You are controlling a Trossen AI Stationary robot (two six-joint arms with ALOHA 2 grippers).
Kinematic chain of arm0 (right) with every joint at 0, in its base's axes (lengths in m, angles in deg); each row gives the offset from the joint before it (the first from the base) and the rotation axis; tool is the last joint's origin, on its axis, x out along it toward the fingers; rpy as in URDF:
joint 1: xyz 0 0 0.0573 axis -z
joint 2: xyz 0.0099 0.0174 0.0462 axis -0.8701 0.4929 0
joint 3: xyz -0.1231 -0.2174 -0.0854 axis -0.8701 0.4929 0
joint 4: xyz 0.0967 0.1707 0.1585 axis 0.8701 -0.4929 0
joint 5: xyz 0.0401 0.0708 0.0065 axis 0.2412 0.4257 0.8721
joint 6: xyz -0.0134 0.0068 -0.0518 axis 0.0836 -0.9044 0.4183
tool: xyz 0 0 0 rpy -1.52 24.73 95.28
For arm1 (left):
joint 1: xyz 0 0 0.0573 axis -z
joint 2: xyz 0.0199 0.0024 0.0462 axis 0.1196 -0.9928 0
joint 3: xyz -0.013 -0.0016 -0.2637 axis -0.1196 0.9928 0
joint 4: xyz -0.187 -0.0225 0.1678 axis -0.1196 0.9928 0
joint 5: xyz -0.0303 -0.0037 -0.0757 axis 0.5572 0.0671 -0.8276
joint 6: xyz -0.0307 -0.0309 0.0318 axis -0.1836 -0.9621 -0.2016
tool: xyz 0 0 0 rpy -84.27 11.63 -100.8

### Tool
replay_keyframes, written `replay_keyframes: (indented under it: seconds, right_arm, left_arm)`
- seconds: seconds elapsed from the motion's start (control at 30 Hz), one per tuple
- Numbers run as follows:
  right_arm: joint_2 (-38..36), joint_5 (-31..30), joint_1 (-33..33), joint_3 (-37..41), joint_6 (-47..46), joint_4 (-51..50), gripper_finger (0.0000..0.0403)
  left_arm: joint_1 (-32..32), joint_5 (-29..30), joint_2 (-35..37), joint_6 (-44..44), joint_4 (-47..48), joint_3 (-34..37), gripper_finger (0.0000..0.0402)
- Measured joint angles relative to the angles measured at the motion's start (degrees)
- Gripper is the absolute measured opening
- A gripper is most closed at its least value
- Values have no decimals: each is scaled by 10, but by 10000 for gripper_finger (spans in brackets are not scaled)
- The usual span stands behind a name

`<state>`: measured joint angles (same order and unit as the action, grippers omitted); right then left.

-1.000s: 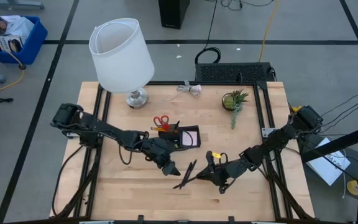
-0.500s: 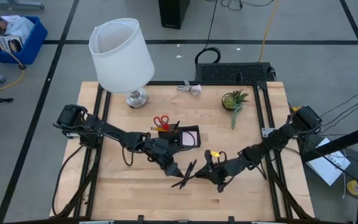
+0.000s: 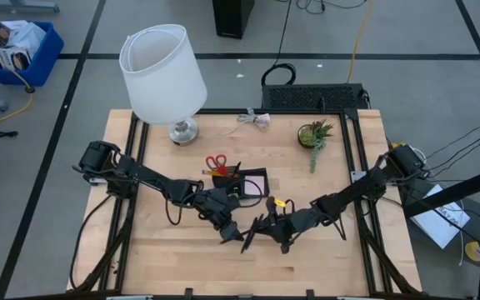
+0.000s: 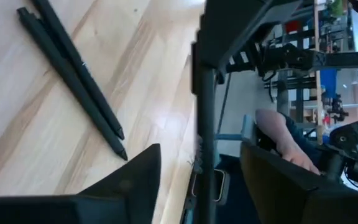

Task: Pick and place office supplies into organizer
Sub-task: Put the black pen into the black desk organizer

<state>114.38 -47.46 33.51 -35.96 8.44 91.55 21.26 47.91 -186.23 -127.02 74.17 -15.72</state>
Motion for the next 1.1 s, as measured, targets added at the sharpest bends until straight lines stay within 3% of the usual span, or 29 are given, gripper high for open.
replay_keyframes:
  seconds: [0.6,0.87,1.1]
  right_arm:
    - [0,14,4,0,5,23,35]
    - [-4,-6,2,1,-5,27,58]
    - [-19,-145,-27,0,-15,-5,100]
  left_arm:
    - [-3,0,0,41,-13,0,39]
    - [1,15,0,102,-12,0,46]
    - [23,86,0,166,-3,0,40]
